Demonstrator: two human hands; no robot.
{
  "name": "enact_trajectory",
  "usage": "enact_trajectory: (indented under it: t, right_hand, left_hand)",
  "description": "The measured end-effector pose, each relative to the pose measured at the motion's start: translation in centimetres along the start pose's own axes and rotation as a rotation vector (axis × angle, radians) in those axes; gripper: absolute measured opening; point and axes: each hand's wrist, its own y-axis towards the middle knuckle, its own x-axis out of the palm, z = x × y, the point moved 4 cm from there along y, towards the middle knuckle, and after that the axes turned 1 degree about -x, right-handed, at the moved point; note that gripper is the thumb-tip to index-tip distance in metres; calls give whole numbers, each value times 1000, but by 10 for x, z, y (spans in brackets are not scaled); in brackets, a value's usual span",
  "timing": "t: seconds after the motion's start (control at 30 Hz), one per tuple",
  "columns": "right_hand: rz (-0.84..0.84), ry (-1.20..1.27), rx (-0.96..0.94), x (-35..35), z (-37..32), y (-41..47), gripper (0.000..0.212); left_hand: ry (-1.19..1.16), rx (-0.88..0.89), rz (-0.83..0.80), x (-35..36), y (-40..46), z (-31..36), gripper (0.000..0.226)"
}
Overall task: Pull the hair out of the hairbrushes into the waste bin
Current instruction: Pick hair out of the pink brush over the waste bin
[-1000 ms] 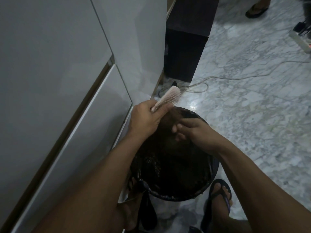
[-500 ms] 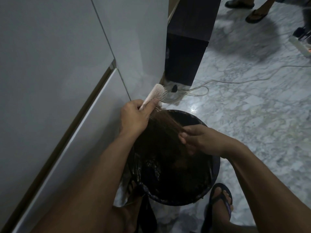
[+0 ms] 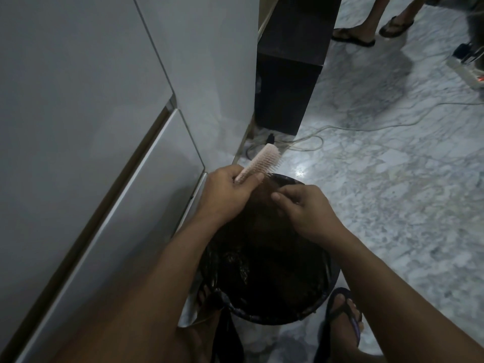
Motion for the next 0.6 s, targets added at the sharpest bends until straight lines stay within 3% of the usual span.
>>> enact_trajectory:
  t: [0.17,0.3,0.47,0.6]
  right_hand:
    - [-122,29,80,-8,-4,0,29]
    - [-211,46,141,-15,-3,-4,30]
    - [-108,12,167,-23,10,-5,16]
    - [-33,221,130,-14,5,-6,40]
  left_hand:
    - [6,-50,147,-14,6,-1,31]
    - [-39,-50,171,-23,10,-3,26]
    - [27,-47,84,-10,5,-2,33]
    - [-23,-1,-50,0,-1,2,26]
